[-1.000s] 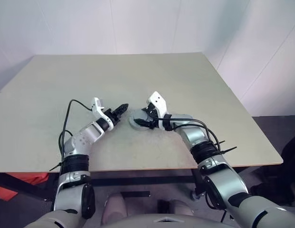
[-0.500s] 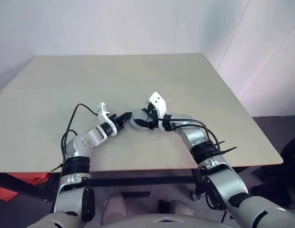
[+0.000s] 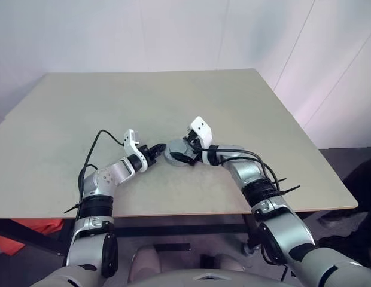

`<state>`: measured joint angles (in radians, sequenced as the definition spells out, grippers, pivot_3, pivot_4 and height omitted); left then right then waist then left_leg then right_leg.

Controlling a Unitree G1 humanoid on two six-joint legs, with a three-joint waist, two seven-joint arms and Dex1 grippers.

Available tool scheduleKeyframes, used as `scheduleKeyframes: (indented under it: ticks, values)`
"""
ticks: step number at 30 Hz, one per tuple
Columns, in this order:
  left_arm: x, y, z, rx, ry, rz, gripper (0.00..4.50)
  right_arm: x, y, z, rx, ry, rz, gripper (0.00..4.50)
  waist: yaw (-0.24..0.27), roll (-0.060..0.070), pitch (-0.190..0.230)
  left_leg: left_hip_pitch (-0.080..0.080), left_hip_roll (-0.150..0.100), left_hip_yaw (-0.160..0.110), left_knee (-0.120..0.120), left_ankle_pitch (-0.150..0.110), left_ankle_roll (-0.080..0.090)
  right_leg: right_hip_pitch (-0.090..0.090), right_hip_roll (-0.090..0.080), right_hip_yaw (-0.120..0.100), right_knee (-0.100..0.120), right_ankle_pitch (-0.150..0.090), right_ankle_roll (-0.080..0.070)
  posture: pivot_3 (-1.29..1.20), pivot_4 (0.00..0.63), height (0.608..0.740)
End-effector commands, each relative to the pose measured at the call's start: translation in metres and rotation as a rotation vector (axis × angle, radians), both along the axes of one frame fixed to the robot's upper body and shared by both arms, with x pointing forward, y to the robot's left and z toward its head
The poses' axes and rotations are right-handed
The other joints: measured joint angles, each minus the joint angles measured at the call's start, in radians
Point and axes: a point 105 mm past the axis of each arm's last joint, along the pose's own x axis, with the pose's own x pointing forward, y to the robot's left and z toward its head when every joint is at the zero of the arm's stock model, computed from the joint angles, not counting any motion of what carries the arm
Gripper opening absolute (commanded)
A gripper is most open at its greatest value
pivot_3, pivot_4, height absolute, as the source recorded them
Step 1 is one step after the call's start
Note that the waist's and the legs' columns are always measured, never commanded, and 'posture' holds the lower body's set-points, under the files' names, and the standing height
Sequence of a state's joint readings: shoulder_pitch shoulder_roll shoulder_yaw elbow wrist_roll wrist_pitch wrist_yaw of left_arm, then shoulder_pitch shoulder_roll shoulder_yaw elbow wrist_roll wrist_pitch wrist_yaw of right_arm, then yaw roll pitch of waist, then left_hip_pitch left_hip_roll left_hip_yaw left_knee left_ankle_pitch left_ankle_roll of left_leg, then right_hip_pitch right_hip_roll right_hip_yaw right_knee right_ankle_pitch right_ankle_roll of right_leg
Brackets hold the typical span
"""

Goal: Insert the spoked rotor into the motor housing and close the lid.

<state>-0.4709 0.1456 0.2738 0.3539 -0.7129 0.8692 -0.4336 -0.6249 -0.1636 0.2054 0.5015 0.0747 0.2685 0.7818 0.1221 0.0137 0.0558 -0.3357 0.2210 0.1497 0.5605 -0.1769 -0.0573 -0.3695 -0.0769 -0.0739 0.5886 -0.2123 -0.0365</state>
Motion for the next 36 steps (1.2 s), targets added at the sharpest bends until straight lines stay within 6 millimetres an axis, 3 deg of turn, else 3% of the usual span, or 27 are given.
scheduleKeyframes:
  ticks: [1, 5, 11, 16, 21, 27, 30, 36]
  values:
    - [-0.010, -0.008, -0.021, 0.048, 0.083, -0.047, 0.00, -0.001, -0.002, 0.028, 0.102, -0.025, 0.010, 4.47, 0.001, 0.000, 0.000, 0.000, 0.000, 0.000, 0.000, 0.000, 0.000, 0.000, 0.000, 0.000, 0.000, 0.000, 0.000, 0.00, 0.000, 0.740]
    - [-0.013, -0.016, -0.014, 0.012, 0.055, -0.089, 0.00, -0.003, -0.011, 0.048, 0.224, 0.027, -0.026, 4.47, 0.003, 0.000, 0.000, -0.002, 0.000, 0.000, -0.003, 0.000, 0.000, -0.002, 0.000, 0.000, 0.000, 0.000, 0.000, 0.00, 0.000, 0.740]
    - [-0.016, -0.025, -0.004, -0.020, -0.001, -0.145, 0.00, -0.002, -0.031, 0.056, 0.347, 0.196, -0.141, 4.47, 0.005, 0.000, 0.000, -0.004, 0.000, 0.000, -0.004, -0.001, 0.001, -0.002, 0.000, 0.000, -0.001, -0.001, 0.002, 0.00, 0.000, 0.740]
    - [-0.013, -0.023, -0.002, -0.038, -0.012, -0.125, 0.00, -0.002, -0.055, 0.031, 0.353, 0.468, -0.316, 4.47, 0.008, 0.000, 0.000, -0.008, -0.002, 0.000, -0.004, 0.000, 0.000, -0.005, -0.004, 0.000, -0.001, 0.000, -0.001, 0.00, 0.000, 0.740]
    - [-0.013, -0.022, -0.004, -0.040, -0.014, -0.120, 0.00, -0.024, -0.067, -0.001, 0.348, 0.700, -0.399, 4.47, 0.012, 0.000, 0.000, -0.010, -0.008, 0.000, -0.005, 0.000, 0.000, -0.007, -0.006, 0.000, -0.001, 0.000, 0.000, 0.00, 0.000, 0.740]
    - [-0.014, -0.020, -0.007, -0.032, -0.008, -0.111, 0.00, -0.042, -0.055, 0.003, 0.460, 0.882, -0.341, 4.47, 0.011, 0.001, -0.001, -0.007, -0.013, 0.000, -0.010, -0.001, 0.001, -0.004, -0.011, 0.001, -0.001, -0.005, 0.007, 0.00, 0.000, 0.740]
    - [-0.012, -0.017, -0.007, -0.024, -0.010, -0.095, 0.00, -0.041, -0.038, 0.011, 0.533, 0.945, -0.294, 4.47, 0.010, 0.001, -0.002, -0.007, -0.013, 0.000, -0.011, 0.000, 0.001, -0.005, -0.011, 0.001, -0.001, -0.006, 0.010, 0.00, 0.000, 0.740]
    - [-0.010, -0.013, -0.006, -0.016, -0.016, -0.073, 0.00, -0.035, -0.012, -0.003, 0.512, 0.993, -0.316, 4.47, 0.004, 0.000, -0.002, -0.006, -0.013, 0.000, -0.014, 0.001, -0.002, -0.005, -0.011, 0.001, 0.000, -0.007, 0.011, 0.00, 0.000, 0.740]
